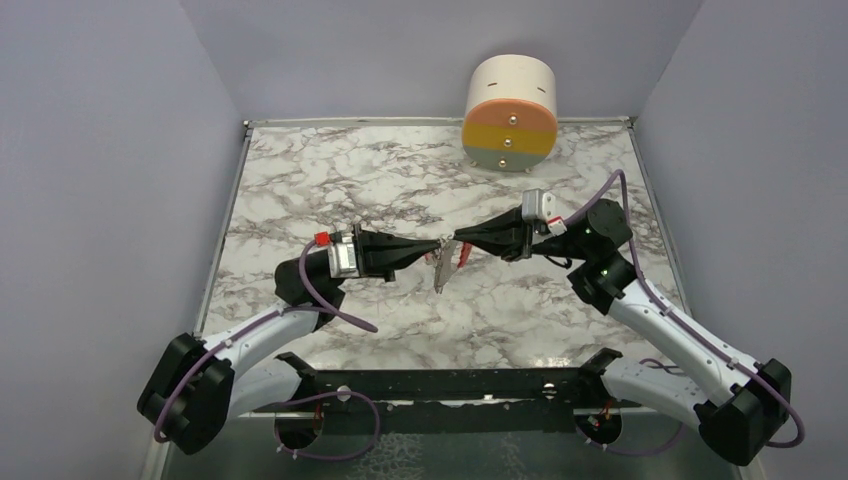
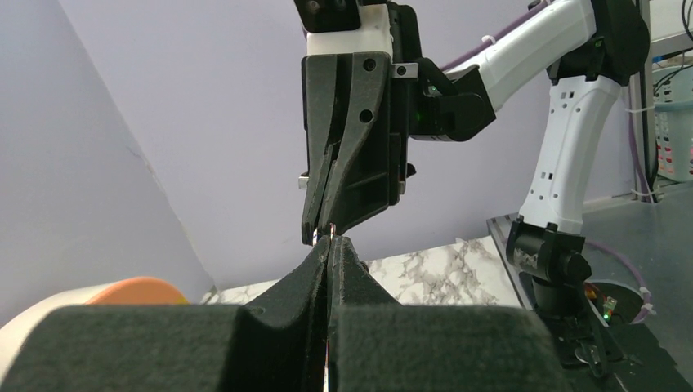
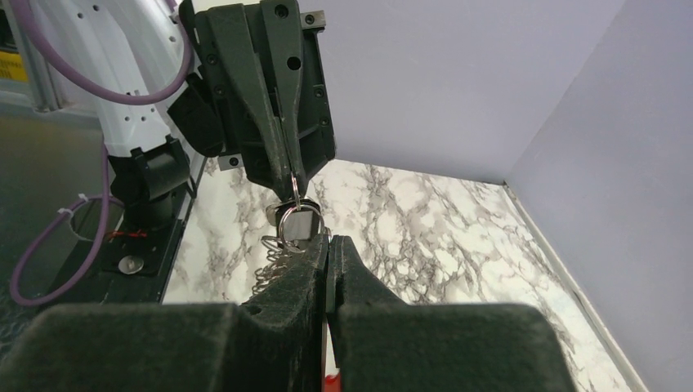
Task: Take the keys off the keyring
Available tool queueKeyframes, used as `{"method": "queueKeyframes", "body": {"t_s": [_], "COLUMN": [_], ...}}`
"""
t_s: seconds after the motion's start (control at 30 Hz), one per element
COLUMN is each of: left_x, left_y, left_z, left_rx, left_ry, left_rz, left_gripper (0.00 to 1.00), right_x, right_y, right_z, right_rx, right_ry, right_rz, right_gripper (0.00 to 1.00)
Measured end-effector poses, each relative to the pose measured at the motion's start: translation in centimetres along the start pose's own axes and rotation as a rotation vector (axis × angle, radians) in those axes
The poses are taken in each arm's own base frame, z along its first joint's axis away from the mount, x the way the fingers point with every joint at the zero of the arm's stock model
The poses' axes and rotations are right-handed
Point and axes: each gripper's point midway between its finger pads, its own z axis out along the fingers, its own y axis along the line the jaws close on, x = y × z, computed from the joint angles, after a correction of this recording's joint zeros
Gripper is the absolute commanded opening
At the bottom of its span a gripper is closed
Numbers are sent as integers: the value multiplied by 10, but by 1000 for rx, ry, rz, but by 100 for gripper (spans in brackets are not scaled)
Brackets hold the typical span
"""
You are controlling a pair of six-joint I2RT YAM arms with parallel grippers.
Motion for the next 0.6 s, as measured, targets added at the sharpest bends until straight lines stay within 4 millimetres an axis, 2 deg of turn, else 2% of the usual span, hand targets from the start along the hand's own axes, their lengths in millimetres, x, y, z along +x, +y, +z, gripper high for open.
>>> {"method": "queueKeyframes", "body": {"t_s": [0.27, 0.37, 0.6], "left_x": [-5, -4, 2], "left_y": [5, 7, 11], "left_z": [-3, -3, -5], "left_rx": [-47, -61, -85], "left_ry": [24, 35, 58], "left_rz": [30, 28, 25], "left_gripper": [0, 0, 0], "right_x": [-2, -2, 2], "right_y": [-4, -8, -14], "right_z": [0, 0, -1], "right_rx": [27, 47, 82], "right_ry": [-6, -3, 14], "right_rz": [-19, -19, -21], "right_gripper": [3, 16, 29]}}
